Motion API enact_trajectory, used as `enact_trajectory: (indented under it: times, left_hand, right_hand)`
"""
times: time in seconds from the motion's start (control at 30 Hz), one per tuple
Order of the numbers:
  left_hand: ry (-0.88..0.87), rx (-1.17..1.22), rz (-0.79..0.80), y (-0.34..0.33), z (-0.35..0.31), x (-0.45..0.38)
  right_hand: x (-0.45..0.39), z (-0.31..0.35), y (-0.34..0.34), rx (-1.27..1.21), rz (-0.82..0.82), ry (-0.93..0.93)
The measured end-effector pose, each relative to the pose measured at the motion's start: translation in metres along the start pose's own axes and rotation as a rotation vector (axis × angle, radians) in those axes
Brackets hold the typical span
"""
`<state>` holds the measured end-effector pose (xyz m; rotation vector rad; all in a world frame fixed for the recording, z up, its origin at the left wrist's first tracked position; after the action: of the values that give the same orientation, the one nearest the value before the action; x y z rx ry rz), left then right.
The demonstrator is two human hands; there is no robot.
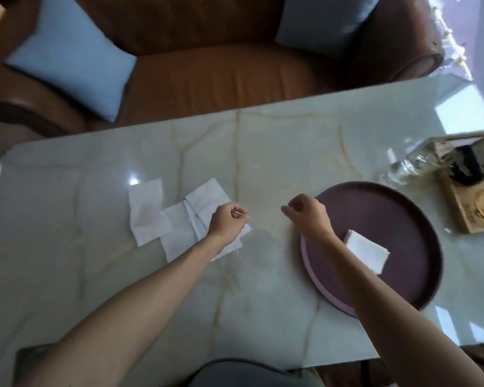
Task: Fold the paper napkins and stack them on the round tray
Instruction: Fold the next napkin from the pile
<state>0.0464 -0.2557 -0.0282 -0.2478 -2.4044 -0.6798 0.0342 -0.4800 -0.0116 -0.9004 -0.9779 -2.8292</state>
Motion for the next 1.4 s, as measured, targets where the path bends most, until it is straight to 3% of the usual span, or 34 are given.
enact_trajectory:
  times: [0.27,0.57,0.83,1.1,1.27,1.4]
  left_hand:
    - [0.146,0.171,-0.081,0.088,0.074,0.005]
    - [0.240,0.347,0.034,0.107,0.112,-0.006]
    - [0.312,0.501,0.153,0.090,0.108,-0.025]
    - [0.336,0.532,0.135,0.090,0.109,-0.038]
    - [0.322,0.546,0.122,0.092,0.107,-0.037]
    - [0.357,0.578,0.150,0.090,0.105,-0.032]
  right_hand:
    - [-0.006,0.049,-0.103,0.131,0.202,0.024]
    - [-0.025,0.063,-0.152,0.175,0.188,-0.063]
    - [-0.038,0.056,-0.172,-0.117,0.218,-0.254]
    - [-0.035,0.067,-0.170,-0.212,0.263,-0.205]
    - [-0.022,0.079,-0.158,-0.511,0.363,-0.199]
    - [-0.011,0.081,-0.148,-0.606,0.391,-0.203]
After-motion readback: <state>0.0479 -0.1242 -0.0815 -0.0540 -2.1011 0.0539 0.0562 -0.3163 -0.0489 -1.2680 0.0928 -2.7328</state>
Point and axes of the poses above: each hand's wrist, its own x-axis away from the middle knuckle, its own y-axis out of the back of the hand, z = x × y, the point moved 4 cm from there along -x, towards the middle knuckle, and after that the axes turned 5 degrees about z, right-handed, at the moved point
